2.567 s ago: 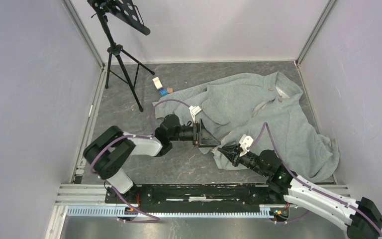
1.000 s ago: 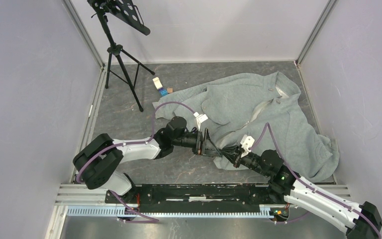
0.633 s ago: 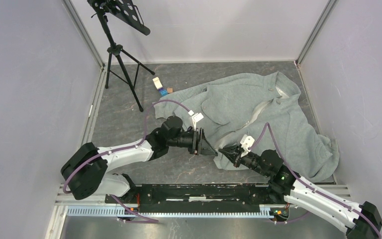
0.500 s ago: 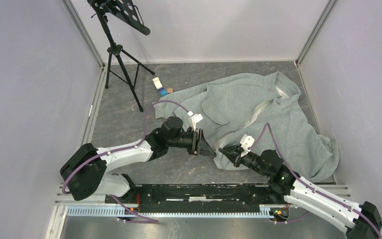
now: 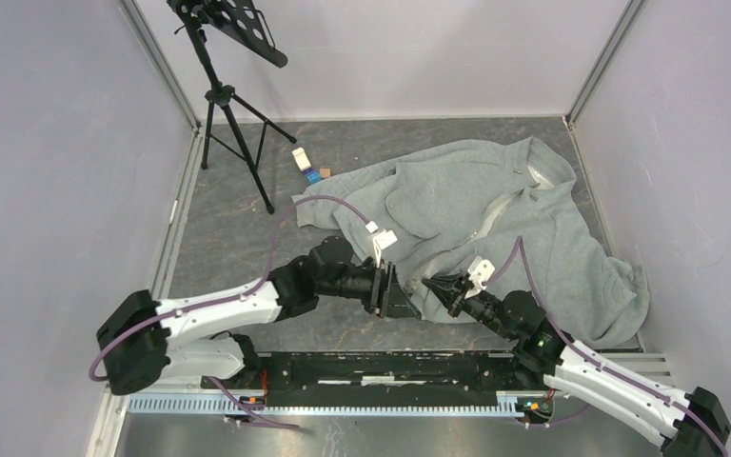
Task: Zip up the jacket
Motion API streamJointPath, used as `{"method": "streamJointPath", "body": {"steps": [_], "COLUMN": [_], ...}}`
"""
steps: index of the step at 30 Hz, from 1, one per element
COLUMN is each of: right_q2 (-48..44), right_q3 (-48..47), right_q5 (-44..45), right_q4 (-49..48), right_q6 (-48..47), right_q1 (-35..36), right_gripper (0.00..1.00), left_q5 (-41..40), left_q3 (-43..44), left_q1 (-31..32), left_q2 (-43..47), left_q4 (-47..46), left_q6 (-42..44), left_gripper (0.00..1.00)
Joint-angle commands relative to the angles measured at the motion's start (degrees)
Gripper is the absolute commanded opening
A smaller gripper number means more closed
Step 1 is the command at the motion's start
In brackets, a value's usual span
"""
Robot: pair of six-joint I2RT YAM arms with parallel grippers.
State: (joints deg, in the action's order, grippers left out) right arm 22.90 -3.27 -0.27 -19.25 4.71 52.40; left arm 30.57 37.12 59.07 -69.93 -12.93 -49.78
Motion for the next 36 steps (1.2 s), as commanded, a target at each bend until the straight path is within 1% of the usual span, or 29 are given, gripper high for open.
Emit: {"method": "streamJointPath", "body": {"steps": [1, 3, 4, 7, 9, 12, 13, 15, 18, 20, 21, 23, 25, 29, 32, 36], "right_q2": [-1.1, -1.5, -1.5, -1.5, -0.9, 0.9, 1.5, 2.9, 4.0, 4.1, 4.1, 3.8, 3.6, 3.4, 3.6, 4.0], "right_q3": [2.9, 7.2, 9.0, 13.7, 16.0, 17.0, 16.9, 16.6, 15.4, 15.2, 15.2, 15.3, 15.3, 15.3, 15.1, 15.0], "right_q5": [1.6, 2.0, 1.8, 2.2, 1.2, -2.8, -4.2, -6.0, -7.0, -7.0, -7.0, -6.5, -6.2, -6.0, -5.7, -5.0], "right_q4": [-7.0, -12.3, -15.0, -22.6, -26.4, -27.4, -27.6, -29.1, -28.3, -28.0, -27.9, -27.3, -26.9, -26.7, -26.6, -26.6], "right_q6": [-0.9, -2.4, -3.5, -4.2, -6.7, -8.6, -8.7, -8.4, -8.3, -8.2, -8.1, -8.1, -8.1, -8.0, -8.0, -7.5], "right_q1": [0.1, 0.1, 0.1, 0.2, 0.2, 0.2, 0.1, 0.2, 0.2, 0.2, 0.2, 0.2, 0.2, 0.2, 0.2, 0.2], "right_gripper": [0.01, 0.01, 0.01, 0.01, 0.01, 0.01, 0.01, 0.01, 0.01, 0.01, 0.01, 0.01, 0.01, 0.01, 0.01, 0.01], "left_q5": [-5.8, -6.4, -6.6, -5.6, -4.1, -2.9, -2.0, 0.8, 3.3, 4.4, 4.4, 4.5, 5.4, 8.6, 10.0, 9.8], "left_q3": [-0.1, -0.6, -0.8, -0.9, 0.2, 3.3, 4.2, 5.8, 5.5, 4.7, 4.6, 4.7, 4.6, 4.2, 3.7, 2.0], "left_q1": [-2.3, -4.6, -6.1, -9.9, -11.5, -11.7, -11.9, -12.9, -14.2, -14.5, -14.7, -14.9, -14.9, -14.9, -14.6, -13.7], "left_q2": [7.1, 9.0, 9.4, 8.3, 6.1, 3.1, 2.0, 0.5, 0.8, 0.9, 0.6, -0.3, -1.6, -5.4, -6.7, -6.6], "left_q4": [6.8, 7.4, 7.7, 7.5, 8.2, 10.1, 10.2, 10.1, 5.6, 1.4, 0.3, -1.0, -3.7, -11.1, -15.8, -19.0], "left_q6": [3.7, 2.8, 2.0, -0.1, 0.4, 4.5, 5.8, 8.0, 8.6, 7.5, 7.1, 6.4, 4.9, 1.0, -1.3, -2.8], "left_gripper": [0.68, 0.74, 0.75, 0.76, 0.74, 0.75, 0.77, 0.83, 0.91, 0.92, 0.90, 0.83, 0.78, 0.66, 0.55, 0.45]}}
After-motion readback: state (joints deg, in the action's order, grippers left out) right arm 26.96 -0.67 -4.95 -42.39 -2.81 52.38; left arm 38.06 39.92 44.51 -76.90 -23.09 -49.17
